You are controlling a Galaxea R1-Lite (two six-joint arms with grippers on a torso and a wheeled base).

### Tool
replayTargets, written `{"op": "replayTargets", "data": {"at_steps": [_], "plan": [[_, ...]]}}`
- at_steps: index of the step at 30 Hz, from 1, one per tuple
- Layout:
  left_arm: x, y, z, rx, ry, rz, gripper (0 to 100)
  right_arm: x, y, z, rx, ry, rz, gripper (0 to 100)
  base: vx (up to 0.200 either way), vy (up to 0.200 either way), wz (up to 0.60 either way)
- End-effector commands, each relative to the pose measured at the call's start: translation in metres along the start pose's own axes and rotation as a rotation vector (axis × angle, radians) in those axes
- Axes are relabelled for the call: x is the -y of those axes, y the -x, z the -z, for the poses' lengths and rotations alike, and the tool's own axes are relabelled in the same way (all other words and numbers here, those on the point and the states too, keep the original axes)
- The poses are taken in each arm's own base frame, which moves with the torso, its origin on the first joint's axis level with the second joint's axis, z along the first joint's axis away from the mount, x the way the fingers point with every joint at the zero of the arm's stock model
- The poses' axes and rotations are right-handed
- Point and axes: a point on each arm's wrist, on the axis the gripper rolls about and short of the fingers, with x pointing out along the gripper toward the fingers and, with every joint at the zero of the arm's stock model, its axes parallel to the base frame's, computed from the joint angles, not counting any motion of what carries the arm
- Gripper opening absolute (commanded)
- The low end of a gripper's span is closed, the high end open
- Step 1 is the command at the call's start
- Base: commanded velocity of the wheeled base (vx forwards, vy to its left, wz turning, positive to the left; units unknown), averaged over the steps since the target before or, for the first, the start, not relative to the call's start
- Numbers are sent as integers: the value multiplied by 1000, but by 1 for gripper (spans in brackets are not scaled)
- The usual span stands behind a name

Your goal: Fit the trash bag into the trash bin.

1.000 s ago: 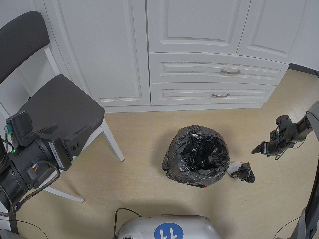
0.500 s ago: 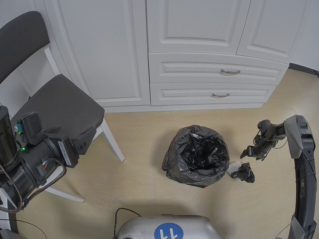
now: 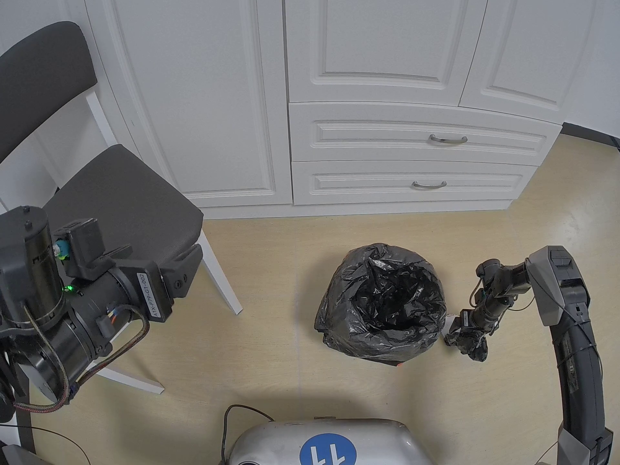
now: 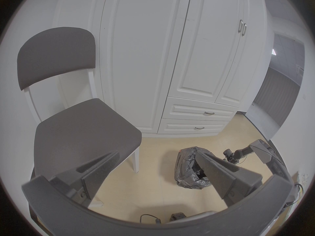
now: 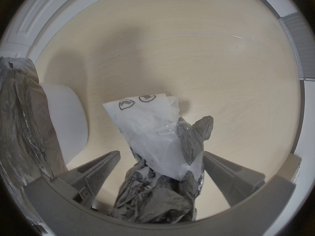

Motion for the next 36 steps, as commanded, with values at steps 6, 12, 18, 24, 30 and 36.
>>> {"op": "replayTargets", "data": {"at_steps": [6, 12, 18, 24, 30, 36], "plan": [[1, -3, 4, -16, -10, -7, 100, 0, -4, 2, -7, -39, 2, 0, 0, 0, 0], [1, -3, 4, -15, -13, -4, 100, 9, 20, -11, 37, -80, 1, 0, 0, 0, 0], [-3, -2, -1, 3, 2, -21, 100, 9, 160, -31, 202, -68, -209, 0, 0, 0, 0], [-6, 6, -7, 32, 15, -14, 100, -4, 286, -2, 347, 14, -342, 0, 0, 0, 0], [-7, 6, -8, 36, 18, -13, 100, -28, 346, 38, 416, 138, -427, 0, 0, 0, 0], [-6, 7, -7, 34, 16, -10, 100, -66, 356, 75, 443, 256, -499, 0, 0, 0, 0]]}}
